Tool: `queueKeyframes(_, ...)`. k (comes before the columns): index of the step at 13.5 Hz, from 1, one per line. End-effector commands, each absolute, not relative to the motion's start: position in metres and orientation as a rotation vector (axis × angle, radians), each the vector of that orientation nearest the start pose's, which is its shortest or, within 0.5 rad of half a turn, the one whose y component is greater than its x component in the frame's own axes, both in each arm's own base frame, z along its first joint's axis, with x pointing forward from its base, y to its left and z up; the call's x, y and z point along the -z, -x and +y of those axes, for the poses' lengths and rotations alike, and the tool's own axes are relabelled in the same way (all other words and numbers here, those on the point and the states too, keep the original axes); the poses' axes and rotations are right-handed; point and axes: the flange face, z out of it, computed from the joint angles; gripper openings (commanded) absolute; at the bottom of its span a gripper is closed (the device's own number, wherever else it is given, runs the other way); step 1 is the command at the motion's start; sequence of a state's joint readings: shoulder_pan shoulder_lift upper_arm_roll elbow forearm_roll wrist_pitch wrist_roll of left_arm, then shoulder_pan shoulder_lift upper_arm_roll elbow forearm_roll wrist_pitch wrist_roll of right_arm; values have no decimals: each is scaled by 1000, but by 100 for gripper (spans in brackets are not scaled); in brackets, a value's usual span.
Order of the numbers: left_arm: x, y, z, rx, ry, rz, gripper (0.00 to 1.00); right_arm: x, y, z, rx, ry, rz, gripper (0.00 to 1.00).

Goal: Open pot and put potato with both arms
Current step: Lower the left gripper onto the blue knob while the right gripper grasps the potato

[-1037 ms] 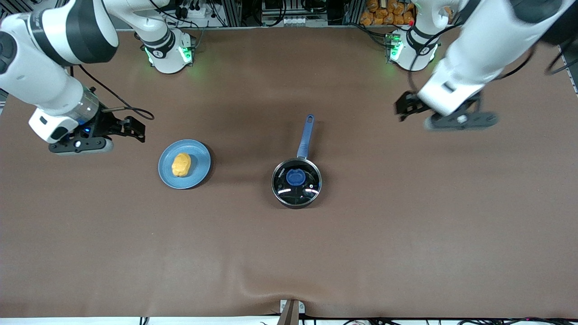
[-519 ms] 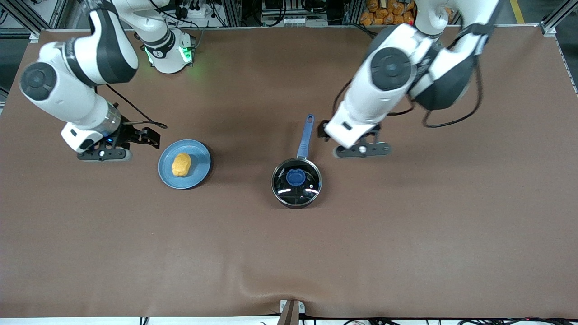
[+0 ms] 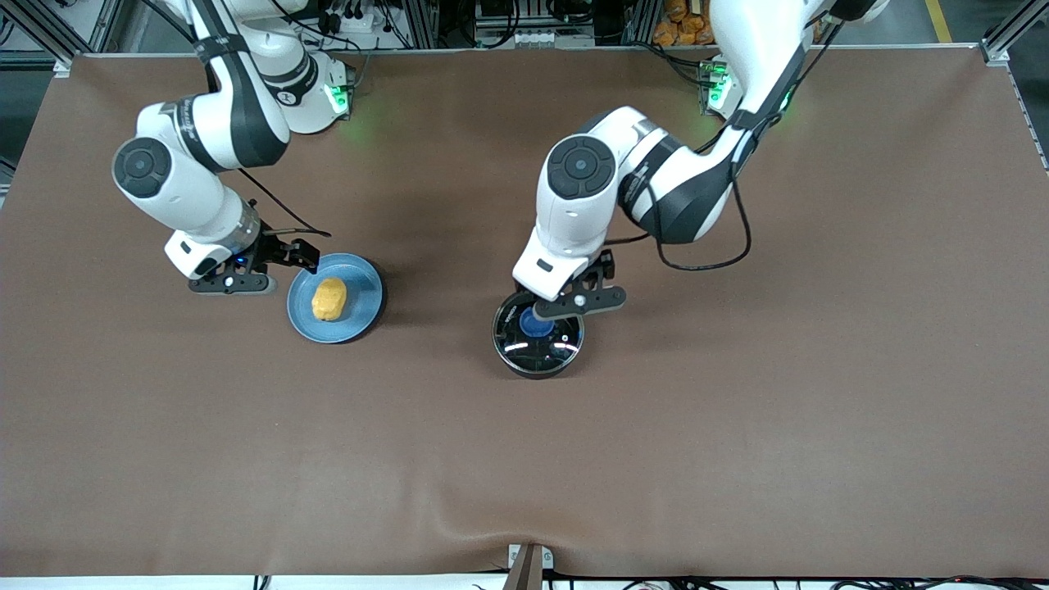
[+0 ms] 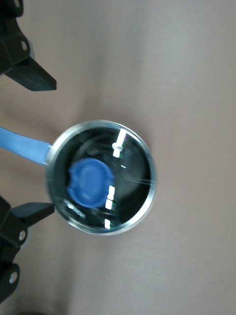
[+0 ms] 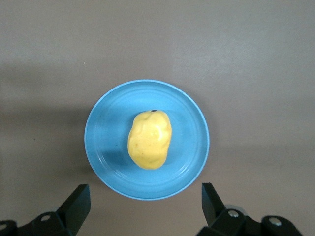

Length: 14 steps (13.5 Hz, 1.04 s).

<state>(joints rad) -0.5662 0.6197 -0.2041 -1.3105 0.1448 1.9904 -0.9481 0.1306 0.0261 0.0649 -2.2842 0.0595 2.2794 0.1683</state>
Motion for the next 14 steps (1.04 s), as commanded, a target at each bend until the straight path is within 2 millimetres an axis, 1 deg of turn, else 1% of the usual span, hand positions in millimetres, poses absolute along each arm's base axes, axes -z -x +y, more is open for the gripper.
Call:
queueKeyframes(1, -367, -564, -501, 247, 3187, -244, 100, -317, -499, 109, -68, 3095, 51, 100)
queueKeyframes(3, -351, -566, -506, 282, 3197, -235, 100, -300, -497, 109, -82, 3096, 54, 100)
queueKeyframes(4, -347, -567, -507, 289, 3201, -229, 100, -290, -498, 109, -75, 3095, 56, 100)
queueKeyframes(7, -342, -570, -506, 299, 3205, -107, 100, -261, -500, 108, -73, 3094, 66, 100)
queueKeyframes(9, -333, -571, -506, 302, 3207, -65, 100, -249, -500, 111, -81, 3094, 104, 100)
queueKeyframes(10, -325, -571, -508, 295, 3206, -69, 100, -243, -500, 114, -93, 3095, 105, 100)
queueKeyframes(12, -319, -569, -508, 276, 3202, -85, 100, -232, -500, 115, -101, 3095, 121, 100)
queueKeyframes(14, -307, -568, -508, 256, 3196, -97, 100, -219, -498, 122, -103, 3095, 142, 100)
